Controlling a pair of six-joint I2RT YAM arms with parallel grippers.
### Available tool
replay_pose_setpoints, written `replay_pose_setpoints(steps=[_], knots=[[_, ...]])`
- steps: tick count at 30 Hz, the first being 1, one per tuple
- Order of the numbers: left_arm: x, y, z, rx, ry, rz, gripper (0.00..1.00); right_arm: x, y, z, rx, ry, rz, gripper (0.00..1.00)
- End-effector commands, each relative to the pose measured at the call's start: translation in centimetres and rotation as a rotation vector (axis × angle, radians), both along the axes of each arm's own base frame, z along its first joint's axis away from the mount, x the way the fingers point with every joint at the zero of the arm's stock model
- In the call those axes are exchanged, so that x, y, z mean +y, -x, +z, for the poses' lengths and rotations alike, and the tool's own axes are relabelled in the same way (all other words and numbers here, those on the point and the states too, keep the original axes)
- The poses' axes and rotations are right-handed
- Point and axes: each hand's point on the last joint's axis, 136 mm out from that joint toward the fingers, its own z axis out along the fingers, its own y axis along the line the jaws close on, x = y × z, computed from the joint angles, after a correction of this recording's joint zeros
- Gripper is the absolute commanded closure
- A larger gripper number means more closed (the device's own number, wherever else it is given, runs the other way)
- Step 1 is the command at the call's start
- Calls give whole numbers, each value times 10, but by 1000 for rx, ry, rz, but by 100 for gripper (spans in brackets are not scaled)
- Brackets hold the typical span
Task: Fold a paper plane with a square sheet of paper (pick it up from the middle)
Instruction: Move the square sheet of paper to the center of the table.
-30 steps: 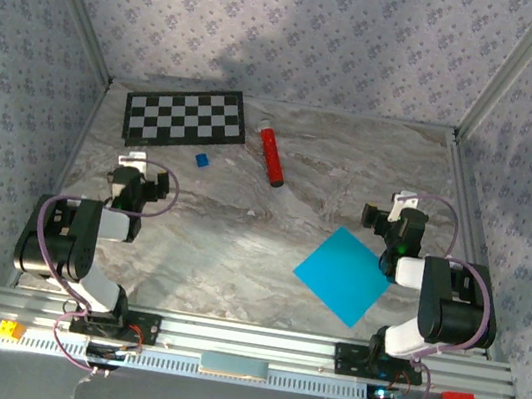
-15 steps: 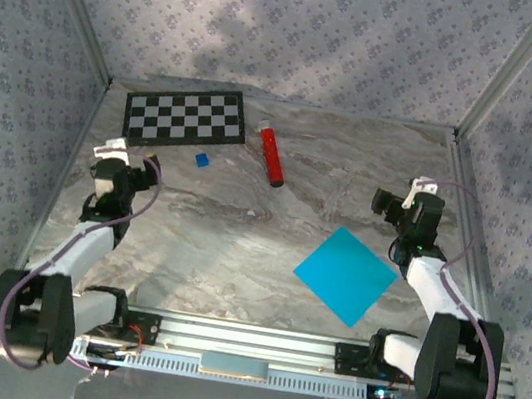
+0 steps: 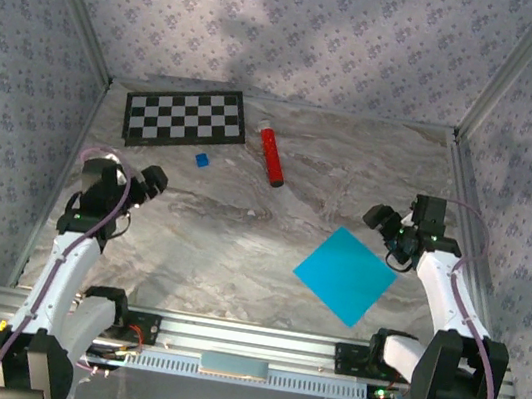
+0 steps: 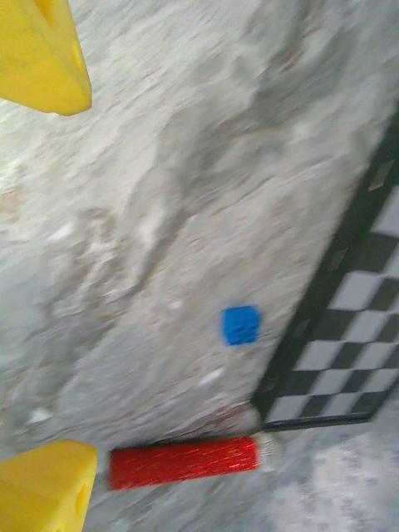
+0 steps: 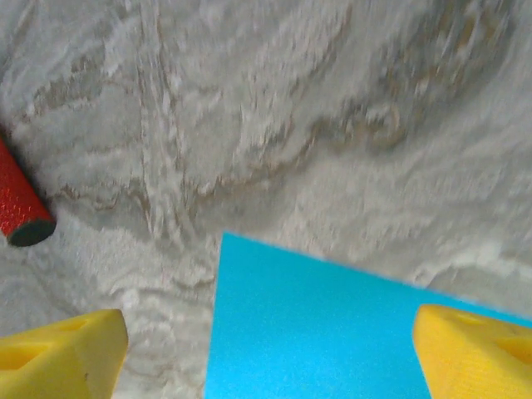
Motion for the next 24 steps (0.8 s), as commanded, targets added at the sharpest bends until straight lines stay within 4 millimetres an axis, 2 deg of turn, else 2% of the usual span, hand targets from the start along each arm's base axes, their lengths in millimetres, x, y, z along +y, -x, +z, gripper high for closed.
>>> replay_pose_setpoints(steps=[1, 4, 7, 11, 17, 24], knots=[[-40, 27, -4, 109, 163, -180, 0, 26, 35, -15, 171, -111, 18, 12], [-50, 33, -8, 138, 178, -226, 0, 38, 49, -37, 234, -98, 42, 16], [-58, 32, -11, 173, 193, -259, 0, 53, 47, -50, 258, -123, 55, 19], [-72, 27, -11, 204, 181, -328, 0, 60, 46, -61, 314, -85, 53, 18], [-82, 28, -25, 296, 149, -372, 0, 62, 47, -76, 375, -37, 93, 18], [-80, 28, -26, 273, 118, -333, 0, 98, 41, -91, 422, -29, 303, 18]])
